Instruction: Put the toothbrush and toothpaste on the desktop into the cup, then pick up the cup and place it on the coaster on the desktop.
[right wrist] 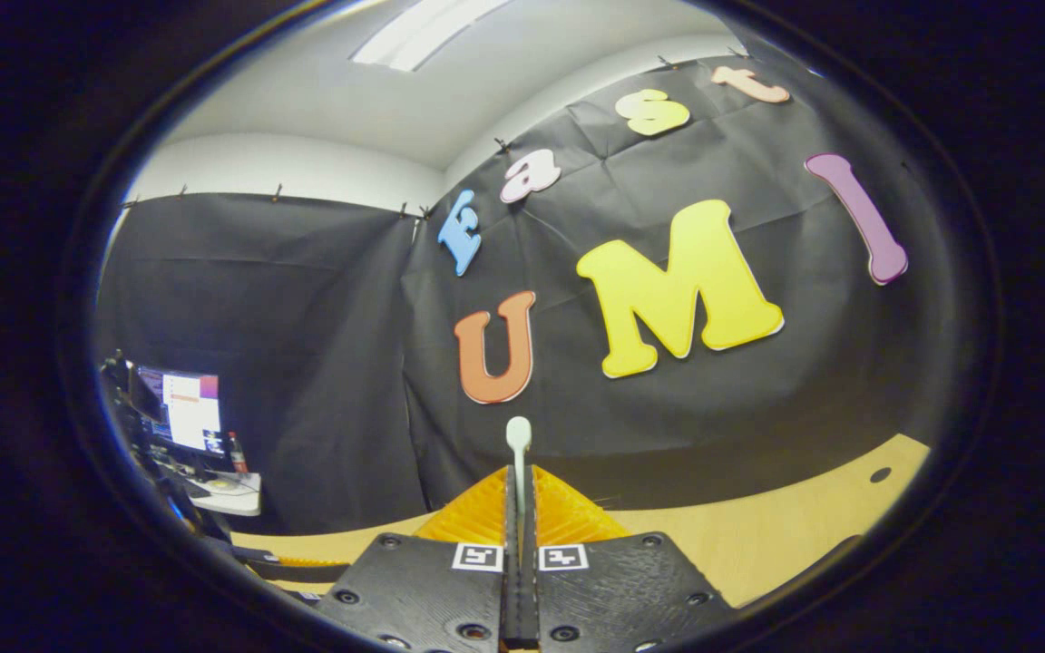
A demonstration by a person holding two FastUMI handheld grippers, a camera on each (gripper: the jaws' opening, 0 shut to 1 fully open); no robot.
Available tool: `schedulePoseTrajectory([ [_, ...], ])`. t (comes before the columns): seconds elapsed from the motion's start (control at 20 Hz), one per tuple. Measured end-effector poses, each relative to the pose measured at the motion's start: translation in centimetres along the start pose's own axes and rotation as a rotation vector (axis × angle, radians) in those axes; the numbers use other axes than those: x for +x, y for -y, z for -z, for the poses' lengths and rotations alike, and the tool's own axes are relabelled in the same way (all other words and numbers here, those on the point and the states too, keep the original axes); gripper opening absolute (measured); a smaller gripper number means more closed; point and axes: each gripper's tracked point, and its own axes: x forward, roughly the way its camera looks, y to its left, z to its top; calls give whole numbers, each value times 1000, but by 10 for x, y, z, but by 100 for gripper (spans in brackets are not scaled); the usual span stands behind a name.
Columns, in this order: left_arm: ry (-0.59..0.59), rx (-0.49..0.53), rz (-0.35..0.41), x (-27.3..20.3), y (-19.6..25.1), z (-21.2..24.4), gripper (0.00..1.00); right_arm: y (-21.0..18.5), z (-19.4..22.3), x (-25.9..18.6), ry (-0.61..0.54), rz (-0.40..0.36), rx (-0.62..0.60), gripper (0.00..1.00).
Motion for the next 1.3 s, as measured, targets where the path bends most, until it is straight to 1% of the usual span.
schedulePoseTrajectory([
  [0.2, -29, -14, -9, 3, -7, 11, 98, 8, 22, 20, -4, 13, -24, 0],
  [0.3, -32, -25, -10, 6, -8, 11, 98, 11, 30, 23, -16, 15, -39, 2],
  [0.35, -32, -26, -11, 5, -9, 11, 98, 12, 33, 23, -18, 16, -51, 0],
  [0.45, -33, -24, -13, 5, -8, 11, 98, 18, 37, 23, -18, 33, -89, 0],
  [0.55, -29, -6, -19, 6, -9, 10, 98, 20, 44, 22, -26, 34, -124, 0],
  [0.6, -23, 3, -26, 6, -9, 9, 98, 19, 49, 20, -37, 23, -134, 3],
  [0.65, -20, 9, -24, 5, -8, 8, 98, 20, 54, 18, -54, 16, -139, 4],
  [0.75, -18, 15, -18, 4, -8, 6, 98, 23, 55, 8, -62, 17, -143, 30],
  [0.8, -15, 17, -15, 5, -7, 5, 98, 23, 50, 1, -46, 10, -143, 34],
  [0.85, -12, 19, -11, 5, -6, 4, 98, 25, 44, -6, -25, 15, -144, 47],
  [0.9, -10, 21, -8, 4, -5, 3, 98, 27, 37, -12, -6, 22, -153, 53],
  [1.0, -11, 29, -1, 3, 1, -2, 98, 31, 24, -23, 25, 32, -171, 61],
  [1.1, -6, 38, 10, 4, 16, -7, 98, 34, 10, -36, 50, 40, -173, 71],
  [1.15, -2, 42, 14, 4, 20, -10, 98, 36, 2, -43, 65, 43, -173, 80],
  [1.3, 13, 47, 23, -2, 28, -14, 98, 43, -27, -64, 119, 56, -169, 86],
])
